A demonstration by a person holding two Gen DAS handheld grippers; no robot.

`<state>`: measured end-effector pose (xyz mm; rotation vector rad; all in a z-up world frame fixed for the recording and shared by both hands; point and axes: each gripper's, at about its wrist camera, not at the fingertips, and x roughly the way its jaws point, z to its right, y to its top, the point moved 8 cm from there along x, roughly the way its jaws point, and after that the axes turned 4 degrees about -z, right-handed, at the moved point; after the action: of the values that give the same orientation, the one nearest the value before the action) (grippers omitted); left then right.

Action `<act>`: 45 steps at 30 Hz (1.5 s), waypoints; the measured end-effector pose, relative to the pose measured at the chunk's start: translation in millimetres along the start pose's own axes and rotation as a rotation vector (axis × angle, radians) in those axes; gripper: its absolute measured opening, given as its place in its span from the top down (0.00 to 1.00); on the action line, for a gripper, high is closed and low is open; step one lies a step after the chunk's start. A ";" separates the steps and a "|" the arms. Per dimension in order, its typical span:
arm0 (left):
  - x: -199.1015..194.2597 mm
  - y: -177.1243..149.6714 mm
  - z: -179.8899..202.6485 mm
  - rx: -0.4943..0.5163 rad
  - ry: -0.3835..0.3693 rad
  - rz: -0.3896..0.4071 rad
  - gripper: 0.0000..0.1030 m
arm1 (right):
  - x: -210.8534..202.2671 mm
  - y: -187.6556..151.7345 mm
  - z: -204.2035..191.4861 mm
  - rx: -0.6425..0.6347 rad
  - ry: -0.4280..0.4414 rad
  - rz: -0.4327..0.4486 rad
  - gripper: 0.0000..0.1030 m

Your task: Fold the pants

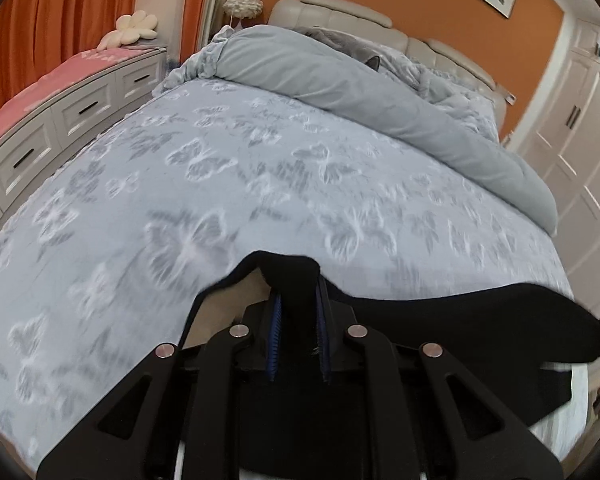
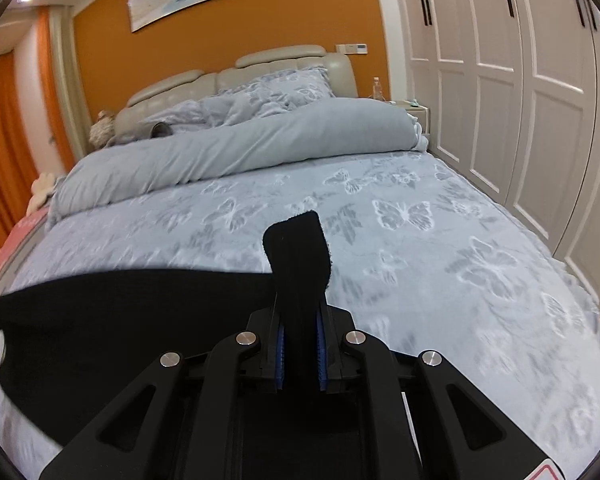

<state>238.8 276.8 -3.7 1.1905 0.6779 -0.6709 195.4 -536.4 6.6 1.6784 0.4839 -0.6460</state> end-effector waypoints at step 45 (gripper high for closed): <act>-41.5 -134.0 -78.9 -0.398 0.077 0.003 0.40 | -64.1 -203.6 11.2 0.477 0.074 -0.231 0.25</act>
<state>100.4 326.2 -69.4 0.8515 0.8305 -0.4617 16.1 -504.6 -105.3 2.1195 0.6166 -0.9240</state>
